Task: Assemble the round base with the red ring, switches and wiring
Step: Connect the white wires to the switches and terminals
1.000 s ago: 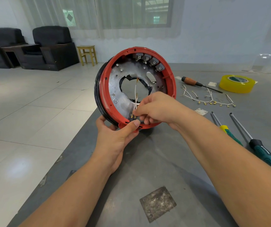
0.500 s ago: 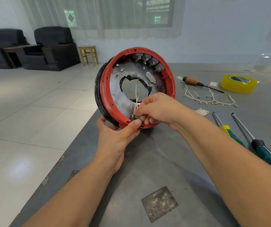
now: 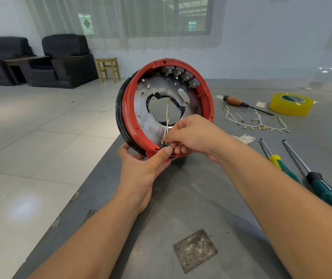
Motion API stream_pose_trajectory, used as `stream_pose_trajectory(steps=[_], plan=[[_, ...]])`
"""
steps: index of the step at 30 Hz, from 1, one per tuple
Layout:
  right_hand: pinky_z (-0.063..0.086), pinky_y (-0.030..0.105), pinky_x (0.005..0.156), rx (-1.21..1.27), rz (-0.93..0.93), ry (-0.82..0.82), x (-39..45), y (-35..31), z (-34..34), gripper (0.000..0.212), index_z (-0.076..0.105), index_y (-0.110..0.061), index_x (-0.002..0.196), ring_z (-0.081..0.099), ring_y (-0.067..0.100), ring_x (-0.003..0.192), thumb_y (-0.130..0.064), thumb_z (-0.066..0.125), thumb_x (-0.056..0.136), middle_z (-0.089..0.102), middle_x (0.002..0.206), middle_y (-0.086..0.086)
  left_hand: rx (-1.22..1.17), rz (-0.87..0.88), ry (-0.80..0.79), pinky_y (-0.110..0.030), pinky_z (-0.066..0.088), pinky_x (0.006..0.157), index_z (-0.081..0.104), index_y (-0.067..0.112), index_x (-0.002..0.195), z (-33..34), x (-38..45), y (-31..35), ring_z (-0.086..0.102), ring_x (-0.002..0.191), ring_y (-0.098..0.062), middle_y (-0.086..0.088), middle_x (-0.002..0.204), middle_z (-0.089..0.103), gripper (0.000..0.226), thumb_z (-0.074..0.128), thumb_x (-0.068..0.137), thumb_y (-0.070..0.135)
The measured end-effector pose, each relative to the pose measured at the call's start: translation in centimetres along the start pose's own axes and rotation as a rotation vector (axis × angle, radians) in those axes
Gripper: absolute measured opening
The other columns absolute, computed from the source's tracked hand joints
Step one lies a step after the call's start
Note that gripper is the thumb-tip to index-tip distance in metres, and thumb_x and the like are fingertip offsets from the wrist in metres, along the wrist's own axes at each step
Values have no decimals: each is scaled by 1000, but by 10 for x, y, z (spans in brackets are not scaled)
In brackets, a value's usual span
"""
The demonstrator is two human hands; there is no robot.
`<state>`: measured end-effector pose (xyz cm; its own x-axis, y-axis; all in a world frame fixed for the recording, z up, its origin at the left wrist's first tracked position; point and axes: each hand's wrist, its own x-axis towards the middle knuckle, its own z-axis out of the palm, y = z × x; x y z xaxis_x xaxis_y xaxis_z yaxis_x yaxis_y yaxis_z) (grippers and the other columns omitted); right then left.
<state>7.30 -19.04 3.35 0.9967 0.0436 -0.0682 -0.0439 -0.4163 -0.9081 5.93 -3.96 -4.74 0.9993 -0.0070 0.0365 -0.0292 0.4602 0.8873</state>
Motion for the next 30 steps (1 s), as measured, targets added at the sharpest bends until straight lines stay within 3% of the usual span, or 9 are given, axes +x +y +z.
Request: stream_pose_trajectory(steps=[3,6,12,16,18,21,27,30], plan=[[50,19,50,74,-19,2,1,1,-1,16,71,-9,82,62,11,54,-21,74,93,69,63,3,-30,-10,12,-40,66,80,39,27,135,-2,2,0,77,105,-33,-19,119,74,96,96,59,14],[48,20,49,-91,-89,100,3,2,-3,17,70,-15,87,63,6,52,-27,65,98,72,64,-4,-65,-21,26,-40,65,80,39,26,137,-3,6,-2,78,103,-33,-17,115,76,85,92,74,6],[51,37,75,-638,-460,348,-6,20,-7,20,73,-23,90,61,15,79,-35,58,98,67,82,-8,-101,-27,37,-41,65,81,45,27,132,-5,8,-1,78,101,-33,-14,113,77,70,90,81,8],[36,38,94,-860,-596,458,-21,48,-8,33,72,-27,98,56,16,101,-51,49,99,64,97,-12,-130,-52,51,-39,65,80,47,22,132,-3,5,3,77,105,-36,-19,124,72,65,88,83,9],[29,39,98,-878,-607,478,-27,57,-7,36,71,-30,100,56,13,107,-55,44,99,64,102,-15,-128,-74,41,-39,65,80,44,22,133,-3,3,5,76,105,-37,-22,127,70,66,87,84,9],[26,40,98,-811,-601,565,-28,54,-3,25,70,-32,96,57,9,102,-47,51,101,65,97,-18,-119,-91,12,-39,65,79,43,22,132,-3,1,5,77,103,-38,-22,126,71,65,86,85,7],[19,38,98,-620,-380,613,-16,30,17,43,69,-32,80,58,-3,82,-59,43,100,67,75,-17,-89,-96,-56,-40,66,79,38,24,139,-4,1,4,78,101,-37,-18,116,77,78,88,82,9],[21,38,94,-533,-300,657,-9,24,22,37,71,-33,78,57,-4,83,-59,50,95,68,71,-19,-73,-94,-77,-41,66,80,37,26,136,-4,2,1,78,100,-37,-16,113,78,78,88,82,7]])
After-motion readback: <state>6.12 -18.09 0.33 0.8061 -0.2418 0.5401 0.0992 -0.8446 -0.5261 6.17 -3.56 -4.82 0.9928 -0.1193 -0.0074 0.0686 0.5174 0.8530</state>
